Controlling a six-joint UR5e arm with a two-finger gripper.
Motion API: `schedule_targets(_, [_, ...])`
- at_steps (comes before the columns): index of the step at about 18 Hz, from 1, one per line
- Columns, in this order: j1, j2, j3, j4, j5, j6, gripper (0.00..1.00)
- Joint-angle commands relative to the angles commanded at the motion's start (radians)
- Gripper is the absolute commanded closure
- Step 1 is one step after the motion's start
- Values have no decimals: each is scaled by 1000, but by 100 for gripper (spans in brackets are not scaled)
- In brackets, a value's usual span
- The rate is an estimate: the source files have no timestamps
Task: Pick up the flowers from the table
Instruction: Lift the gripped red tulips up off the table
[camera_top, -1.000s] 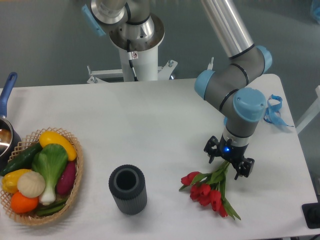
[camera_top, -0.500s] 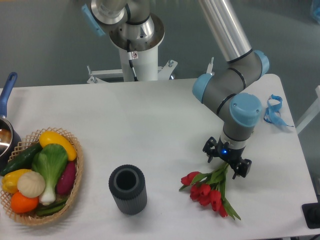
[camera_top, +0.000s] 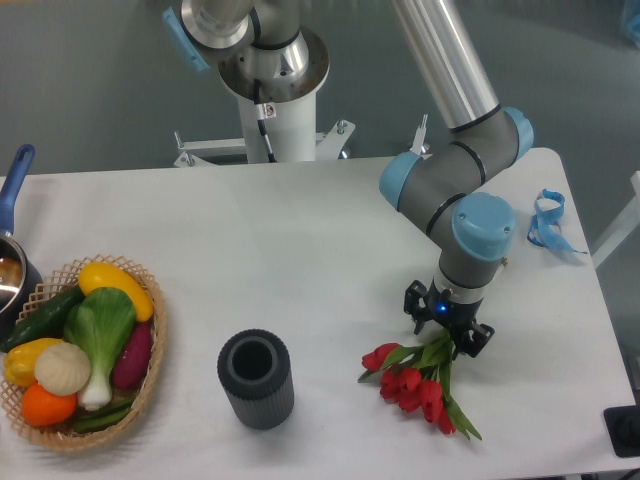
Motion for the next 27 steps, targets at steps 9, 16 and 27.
schedule_targets(9, [12, 38, 45, -3, -9, 2, 87])
schedule_targets(16, [17, 225, 37, -3, -312, -126, 85])
schedule_targets(27, [51, 327, 61, -3, -760, -321, 85])
